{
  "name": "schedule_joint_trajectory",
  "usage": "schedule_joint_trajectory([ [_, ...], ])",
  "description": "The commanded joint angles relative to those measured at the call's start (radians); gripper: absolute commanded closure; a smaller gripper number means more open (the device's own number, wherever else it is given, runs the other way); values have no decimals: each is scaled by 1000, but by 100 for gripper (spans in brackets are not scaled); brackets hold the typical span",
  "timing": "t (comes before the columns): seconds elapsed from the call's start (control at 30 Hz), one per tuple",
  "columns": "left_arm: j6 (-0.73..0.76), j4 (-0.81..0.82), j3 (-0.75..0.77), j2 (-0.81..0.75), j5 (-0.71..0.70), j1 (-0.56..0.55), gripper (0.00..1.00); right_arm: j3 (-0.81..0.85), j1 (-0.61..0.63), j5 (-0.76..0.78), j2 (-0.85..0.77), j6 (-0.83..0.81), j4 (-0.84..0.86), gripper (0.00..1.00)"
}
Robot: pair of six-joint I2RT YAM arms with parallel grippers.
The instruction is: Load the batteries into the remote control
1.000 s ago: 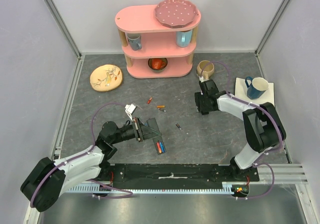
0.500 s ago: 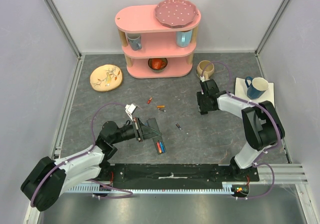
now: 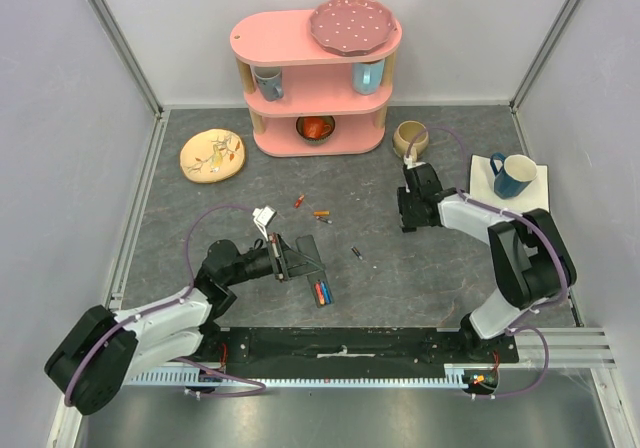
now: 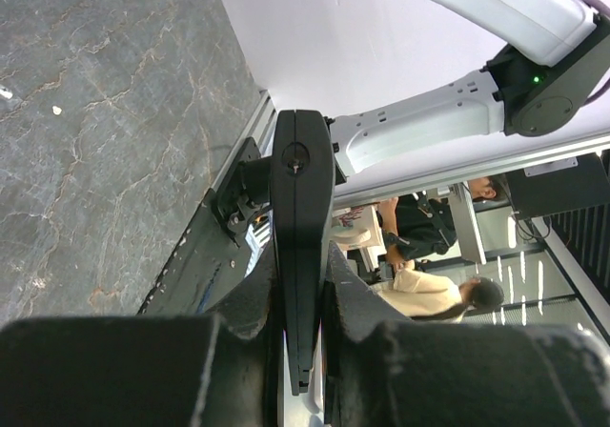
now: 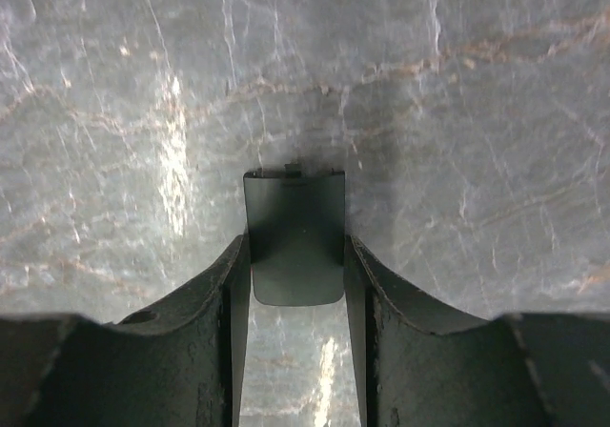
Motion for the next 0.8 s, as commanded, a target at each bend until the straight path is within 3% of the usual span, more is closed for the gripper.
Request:
schedule_joint_trajectory([
  [0.0,29,74,55,28,12,4,98,-35,22,-41,-103,34,-87,70],
  [0.5,8,147,124,227,-188,4,98,-36,301,-54,-508,141,-302,71],
  [0.77,-75,368,176,474,-217,4,98,80,419,-58,-594,156,-449,72],
])
